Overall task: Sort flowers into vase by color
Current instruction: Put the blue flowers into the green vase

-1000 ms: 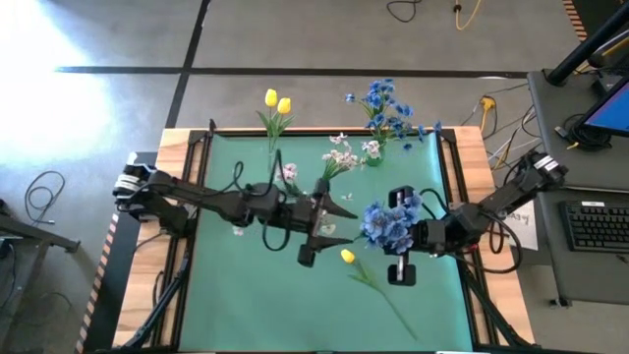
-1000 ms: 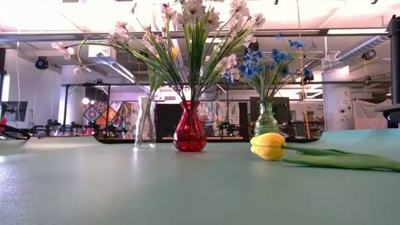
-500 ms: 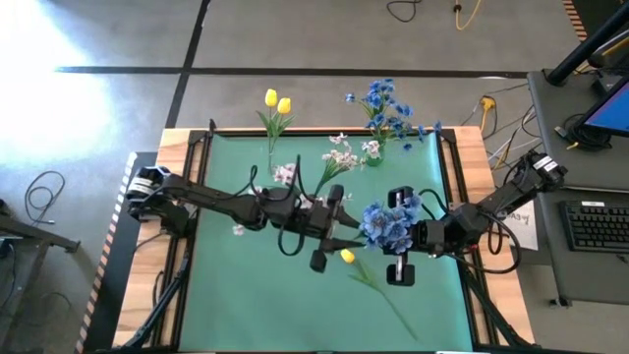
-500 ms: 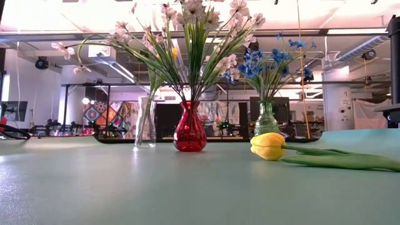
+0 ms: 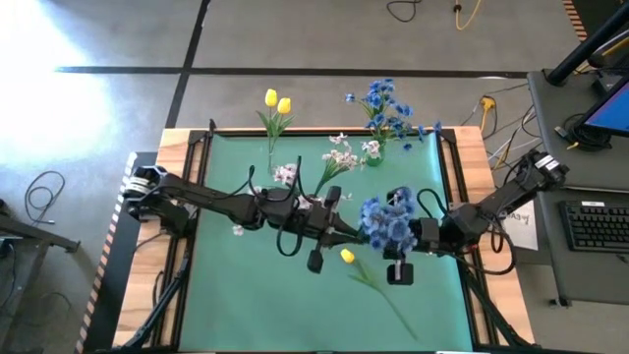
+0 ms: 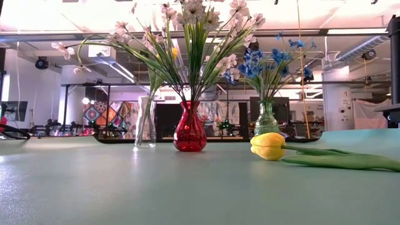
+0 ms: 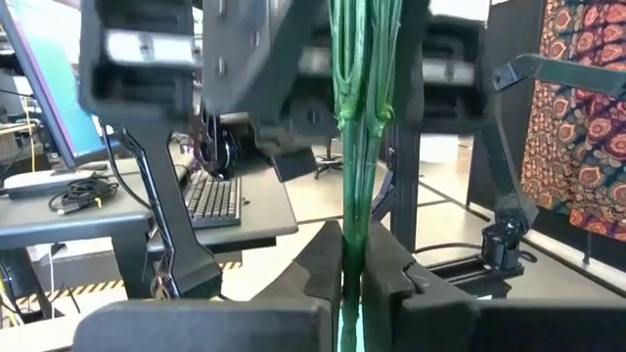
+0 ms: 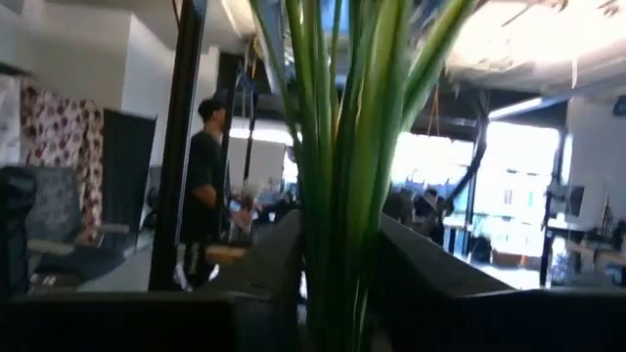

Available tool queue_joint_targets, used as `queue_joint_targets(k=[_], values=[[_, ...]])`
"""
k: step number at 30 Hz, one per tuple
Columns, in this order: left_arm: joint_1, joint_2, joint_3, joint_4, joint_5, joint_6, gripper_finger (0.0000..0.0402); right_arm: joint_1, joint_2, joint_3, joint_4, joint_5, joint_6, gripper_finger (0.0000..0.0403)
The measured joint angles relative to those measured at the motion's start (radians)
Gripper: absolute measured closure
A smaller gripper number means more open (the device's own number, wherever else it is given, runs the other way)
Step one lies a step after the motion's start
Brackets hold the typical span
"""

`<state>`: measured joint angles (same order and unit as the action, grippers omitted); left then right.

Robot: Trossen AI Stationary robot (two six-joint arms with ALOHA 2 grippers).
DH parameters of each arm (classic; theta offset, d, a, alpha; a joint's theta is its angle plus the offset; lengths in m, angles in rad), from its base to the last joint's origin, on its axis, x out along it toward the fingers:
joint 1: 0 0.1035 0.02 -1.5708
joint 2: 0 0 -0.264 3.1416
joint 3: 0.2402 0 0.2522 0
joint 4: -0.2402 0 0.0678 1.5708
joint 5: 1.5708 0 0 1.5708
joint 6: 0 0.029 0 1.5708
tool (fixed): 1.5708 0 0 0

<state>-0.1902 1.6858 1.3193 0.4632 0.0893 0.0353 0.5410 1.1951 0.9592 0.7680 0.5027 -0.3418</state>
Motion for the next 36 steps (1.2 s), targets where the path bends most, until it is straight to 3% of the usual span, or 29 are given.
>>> queue_joint_targets(k=[5,9,15,19,24,33,36], values=[[0.000,-0.029,-0.002,-0.046,-0.014,0.000,0.0401,0.002,-0.031,0.000,-0.113,0.024,0.050,0.0241],[-0.001,-0.036,-0.003,-0.090,-0.122,0.007,0.0401,0.002,-0.048,0.000,-0.164,0.028,0.096,0.0210],[-0.001,-0.033,-0.005,-0.115,-0.186,0.021,0.0401,0.002,-0.042,0.000,-0.189,0.198,0.096,0.0193],[0.000,-0.033,-0.005,-0.114,-0.186,0.025,0.0401,0.002,-0.041,0.000,-0.187,0.213,0.064,0.0196],[0.000,-0.032,-0.005,-0.114,-0.185,0.026,0.0401,0.002,-0.042,0.000,-0.188,0.215,0.063,0.0234],[0.000,-0.031,-0.005,-0.113,-0.185,0.026,0.0390,0.002,-0.042,0.000,-0.188,0.215,0.057,0.0378],[-0.001,-0.034,-0.005,-0.113,-0.185,0.026,0.0372,0.002,-0.043,0.000,-0.188,0.215,0.057,0.0383]])
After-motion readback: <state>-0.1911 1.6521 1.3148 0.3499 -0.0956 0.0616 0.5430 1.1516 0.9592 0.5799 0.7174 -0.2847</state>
